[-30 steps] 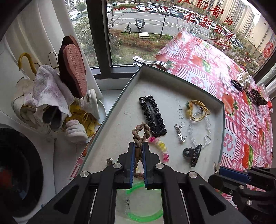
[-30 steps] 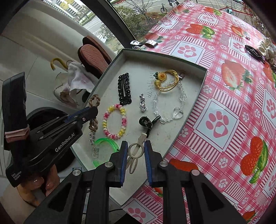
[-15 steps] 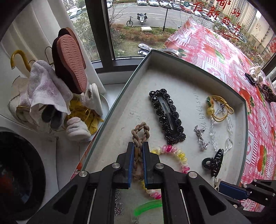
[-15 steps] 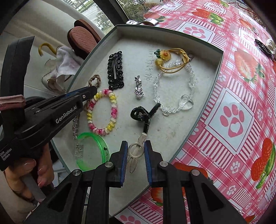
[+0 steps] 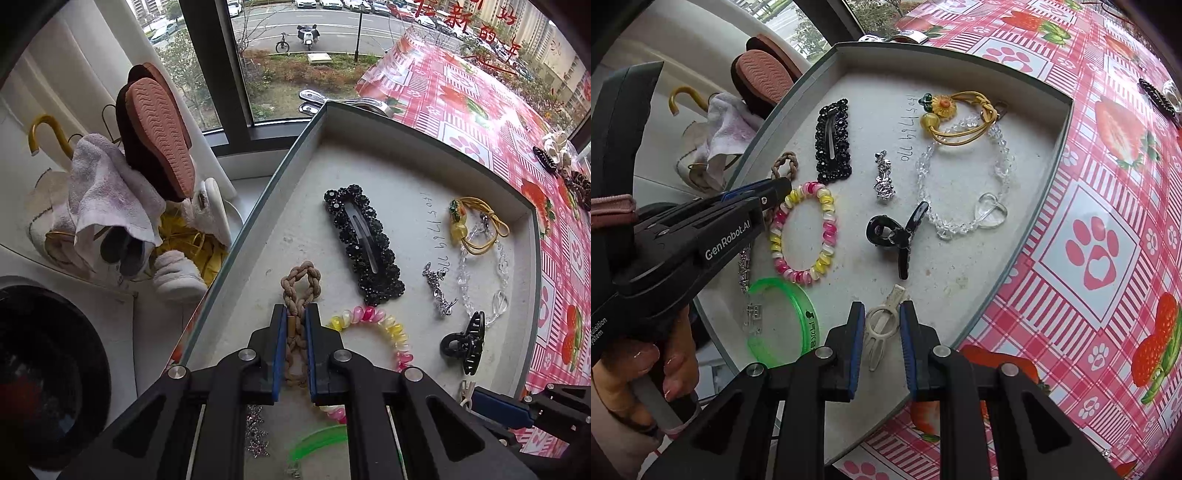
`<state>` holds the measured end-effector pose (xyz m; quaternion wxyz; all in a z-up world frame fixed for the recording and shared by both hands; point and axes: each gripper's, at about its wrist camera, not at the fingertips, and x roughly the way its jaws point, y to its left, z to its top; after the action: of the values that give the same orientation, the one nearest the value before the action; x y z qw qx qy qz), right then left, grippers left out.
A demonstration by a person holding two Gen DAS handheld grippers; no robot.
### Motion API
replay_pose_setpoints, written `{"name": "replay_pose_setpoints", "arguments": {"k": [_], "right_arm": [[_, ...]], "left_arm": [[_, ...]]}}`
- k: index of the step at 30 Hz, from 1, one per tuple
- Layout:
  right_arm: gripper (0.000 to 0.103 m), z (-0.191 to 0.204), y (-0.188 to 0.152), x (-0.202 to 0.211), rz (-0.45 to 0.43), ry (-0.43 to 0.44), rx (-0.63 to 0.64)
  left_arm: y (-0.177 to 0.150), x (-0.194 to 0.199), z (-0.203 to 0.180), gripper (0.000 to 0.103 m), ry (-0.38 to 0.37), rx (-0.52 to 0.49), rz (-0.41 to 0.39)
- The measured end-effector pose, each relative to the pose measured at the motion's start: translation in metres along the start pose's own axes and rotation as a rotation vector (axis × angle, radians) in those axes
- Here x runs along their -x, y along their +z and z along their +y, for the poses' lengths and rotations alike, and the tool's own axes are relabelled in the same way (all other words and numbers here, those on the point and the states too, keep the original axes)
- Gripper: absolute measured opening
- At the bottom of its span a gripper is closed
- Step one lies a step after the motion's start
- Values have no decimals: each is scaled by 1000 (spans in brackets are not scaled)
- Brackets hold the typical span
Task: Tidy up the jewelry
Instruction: 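Carry the braided bracelet and beige hair clip into the tray and release both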
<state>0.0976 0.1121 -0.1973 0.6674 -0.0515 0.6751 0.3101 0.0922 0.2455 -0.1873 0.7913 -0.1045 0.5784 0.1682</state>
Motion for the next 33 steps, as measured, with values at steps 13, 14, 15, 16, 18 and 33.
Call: {"name": "replay_pose_setpoints", "arguments": {"k": [13,14,15,16,18,33], "right_arm": [[38,2,-3,28,-54,46,-18],[38,1,-5,34,-65,44,-19],[38,-1,-6,39,-75,39,-22],[39,-2,-8,43,-83,35,-26],[39,-6,-11,51,-92,31,-42],[39,-25,-49,70,-46,-27,-129]], "left_arm": [[-6,19,3,15,9,-2,-17],[-7,21,3,15,8,-1,-19],[-8,23,3,15,6,-2,-19],[-9,24,2,15,7,-3,-19],[-12,26,1,15,5,-4,-12],[-37,55,-6,70,-9,-10,-2]]}}
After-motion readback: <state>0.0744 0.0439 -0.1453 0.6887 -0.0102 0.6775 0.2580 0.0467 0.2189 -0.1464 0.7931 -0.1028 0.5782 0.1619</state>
